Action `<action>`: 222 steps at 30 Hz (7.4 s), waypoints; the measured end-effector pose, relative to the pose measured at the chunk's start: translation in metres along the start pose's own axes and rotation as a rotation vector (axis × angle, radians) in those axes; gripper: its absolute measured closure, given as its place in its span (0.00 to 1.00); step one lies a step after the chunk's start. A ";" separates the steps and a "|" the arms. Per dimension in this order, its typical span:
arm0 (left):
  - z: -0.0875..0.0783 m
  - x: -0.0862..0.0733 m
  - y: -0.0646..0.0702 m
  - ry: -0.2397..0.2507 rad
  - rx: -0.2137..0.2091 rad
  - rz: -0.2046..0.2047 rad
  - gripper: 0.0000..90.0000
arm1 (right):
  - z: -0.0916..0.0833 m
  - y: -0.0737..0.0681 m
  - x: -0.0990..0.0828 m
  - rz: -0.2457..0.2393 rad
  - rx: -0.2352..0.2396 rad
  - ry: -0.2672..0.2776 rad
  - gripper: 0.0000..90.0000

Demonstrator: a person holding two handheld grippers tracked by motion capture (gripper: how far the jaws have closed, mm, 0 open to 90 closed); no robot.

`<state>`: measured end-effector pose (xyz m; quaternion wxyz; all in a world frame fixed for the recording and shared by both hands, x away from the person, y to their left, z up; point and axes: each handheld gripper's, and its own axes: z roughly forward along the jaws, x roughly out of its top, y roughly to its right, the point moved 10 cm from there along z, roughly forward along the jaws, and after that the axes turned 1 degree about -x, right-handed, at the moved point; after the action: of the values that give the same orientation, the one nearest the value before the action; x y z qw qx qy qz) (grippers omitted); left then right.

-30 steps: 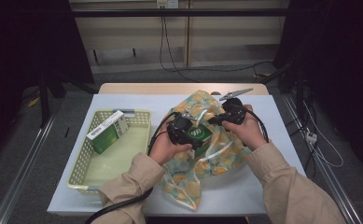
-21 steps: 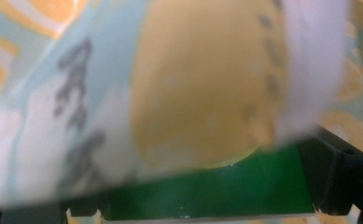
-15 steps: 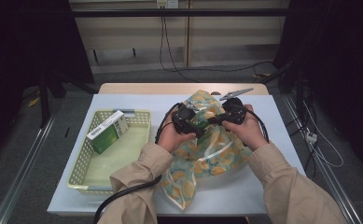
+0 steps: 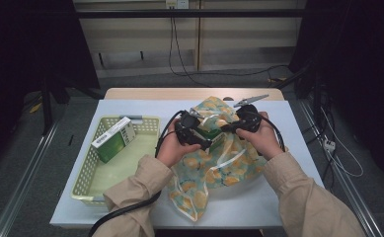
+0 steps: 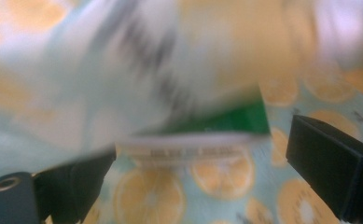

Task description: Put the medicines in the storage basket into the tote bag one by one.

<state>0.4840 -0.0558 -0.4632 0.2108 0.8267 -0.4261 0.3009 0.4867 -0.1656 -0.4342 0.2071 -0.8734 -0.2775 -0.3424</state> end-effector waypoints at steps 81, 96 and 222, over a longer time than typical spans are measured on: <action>-0.153 -0.107 -0.157 0.013 0.229 -0.159 0.11 | -0.006 0.003 -0.010 0.009 0.002 -0.004 0.99; -0.147 -0.136 -0.161 -0.114 0.267 -0.227 0.40 | -0.005 0.002 -0.010 -0.001 0.006 -0.005 0.99; -0.041 0.012 0.047 0.014 -0.096 0.082 0.19 | -0.037 0.030 -0.011 0.038 -0.058 0.015 0.99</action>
<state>0.4376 -0.0635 -0.4211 0.2409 0.7953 -0.4720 0.2943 0.4809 -0.2126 -0.4222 0.1900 -0.8816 -0.2494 -0.3529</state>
